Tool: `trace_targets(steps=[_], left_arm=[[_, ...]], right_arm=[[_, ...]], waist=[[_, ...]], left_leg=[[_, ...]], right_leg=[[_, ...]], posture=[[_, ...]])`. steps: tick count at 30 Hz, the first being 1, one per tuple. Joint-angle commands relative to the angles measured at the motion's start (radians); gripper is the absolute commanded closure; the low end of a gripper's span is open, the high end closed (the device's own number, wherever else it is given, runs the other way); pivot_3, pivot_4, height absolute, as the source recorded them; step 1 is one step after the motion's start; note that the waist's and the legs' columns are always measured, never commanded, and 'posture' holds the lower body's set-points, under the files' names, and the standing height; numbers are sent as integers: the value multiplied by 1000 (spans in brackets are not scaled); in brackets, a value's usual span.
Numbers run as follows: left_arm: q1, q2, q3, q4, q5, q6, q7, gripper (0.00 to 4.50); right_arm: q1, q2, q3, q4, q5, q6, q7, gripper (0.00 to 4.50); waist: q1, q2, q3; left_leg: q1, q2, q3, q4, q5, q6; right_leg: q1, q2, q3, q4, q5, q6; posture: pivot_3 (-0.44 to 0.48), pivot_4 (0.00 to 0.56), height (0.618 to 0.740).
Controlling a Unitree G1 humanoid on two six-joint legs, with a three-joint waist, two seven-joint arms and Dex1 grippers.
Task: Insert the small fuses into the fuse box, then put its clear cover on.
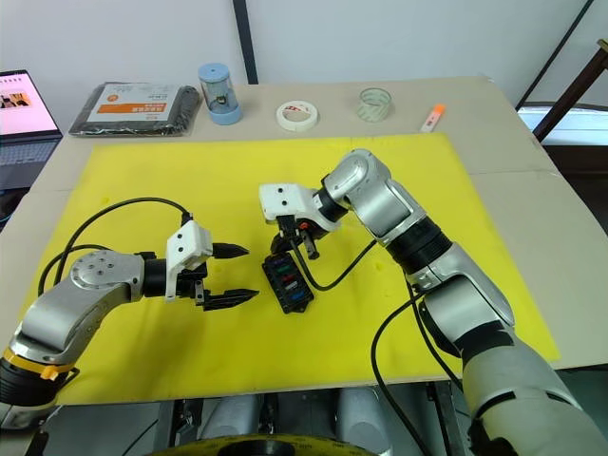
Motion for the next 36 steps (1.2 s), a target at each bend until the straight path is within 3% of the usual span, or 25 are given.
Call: trace_targets(steps=[1,9,19,23,27,30,36], left_arm=[[-4,7,21,-32,-5,-10,0,0],[6,14,31,-41,-12,-5,2,0],[21,53,93,-67,-63,16,-23,0],[50,103,158,-102,-99,40,-41,0],[137,214,297,-106,-132,62,-101,0],[260,311,420,-53,-83,8,-180,0],[421,400,610,160,24,-151,-303,0]], right_arm=[[9,-6,12,25,-29,-44,-8,4482],[20,-14,12,32,-42,-63,-4,4482],[4,-32,-107,-179,101,139,15,4482],[33,-100,-188,-279,169,219,5,4482],[109,-251,-292,-345,202,257,-19,4482],[195,-405,-376,-369,222,266,-13,3850],[364,-637,-500,-330,224,222,-22,1803]], waist=[[0,0,0],[0,0,0],[0,0,0],[2,0,0],[2,1,0],[3,1,1],[0,3,2]], left_leg=[[0,0,0,0,0,0],[1,0,0,0,0,0],[0,1,-1,0,0,0],[0,1,-1,0,0,0],[0,1,-2,0,0,0],[0,0,-1,0,0,1],[1,0,1,-1,-4,6]], right_leg=[[0,0,0,0,0,0],[1,0,0,0,0,0],[1,0,0,0,0,0],[1,-1,0,0,0,0],[1,-2,0,-1,0,0],[0,-2,-1,-2,0,0],[-1,-1,0,-3,-1,-1]], posture=[[0,150,740],[0,150,740],[0,150,740],[0,150,740],[0,150,740],[0,150,740],[0,150,740]])
